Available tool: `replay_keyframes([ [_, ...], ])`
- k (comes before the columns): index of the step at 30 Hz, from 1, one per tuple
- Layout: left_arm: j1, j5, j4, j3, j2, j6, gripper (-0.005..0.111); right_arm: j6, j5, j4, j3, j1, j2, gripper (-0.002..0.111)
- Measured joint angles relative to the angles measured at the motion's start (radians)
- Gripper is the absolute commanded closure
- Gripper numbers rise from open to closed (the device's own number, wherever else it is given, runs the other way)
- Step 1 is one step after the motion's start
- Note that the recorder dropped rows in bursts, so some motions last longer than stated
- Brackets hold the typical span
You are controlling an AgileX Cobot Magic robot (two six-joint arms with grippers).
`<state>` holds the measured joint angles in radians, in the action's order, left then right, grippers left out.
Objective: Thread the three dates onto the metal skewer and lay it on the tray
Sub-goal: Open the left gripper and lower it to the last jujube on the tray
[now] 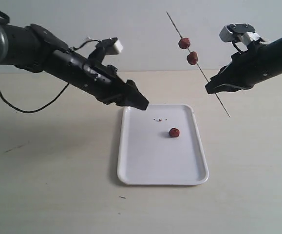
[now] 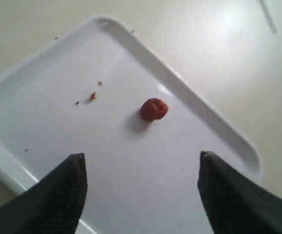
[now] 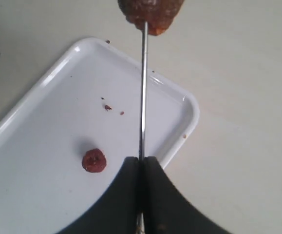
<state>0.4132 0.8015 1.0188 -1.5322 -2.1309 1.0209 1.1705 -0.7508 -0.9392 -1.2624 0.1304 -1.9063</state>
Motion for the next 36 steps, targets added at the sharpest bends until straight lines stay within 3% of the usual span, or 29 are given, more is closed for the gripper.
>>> replay_keyframes([
  [7, 0.214, -0.218, -0.429, -0.010, 0.000, -0.284, 0.042, -0.128, 0.044, 0.143, 0.000, 0.000, 0.002, 0.108],
  [10, 0.299, -0.215, -0.682, -0.056, -0.002, -0.473, 0.042, -0.145, 0.048, 0.163, 0.000, 0.000, 0.002, 0.108],
  [14, 0.349, -0.130, -0.932, -0.174, -0.034, -0.657, 0.042, -0.149, 0.046, 0.176, 0.000, 0.000, 0.002, 0.108],
  [22, 0.355, 0.110, -0.998, -0.448, -0.164, -0.818, 0.045, -0.173, 0.042, 0.224, 0.000, 0.000, 0.002, 0.108],
  [36, 0.377, 0.287, -1.011, -0.825, -0.445, -0.874, 0.045, -0.317, 0.066, 0.356, 0.000, 0.000, 0.002, 0.108],
])
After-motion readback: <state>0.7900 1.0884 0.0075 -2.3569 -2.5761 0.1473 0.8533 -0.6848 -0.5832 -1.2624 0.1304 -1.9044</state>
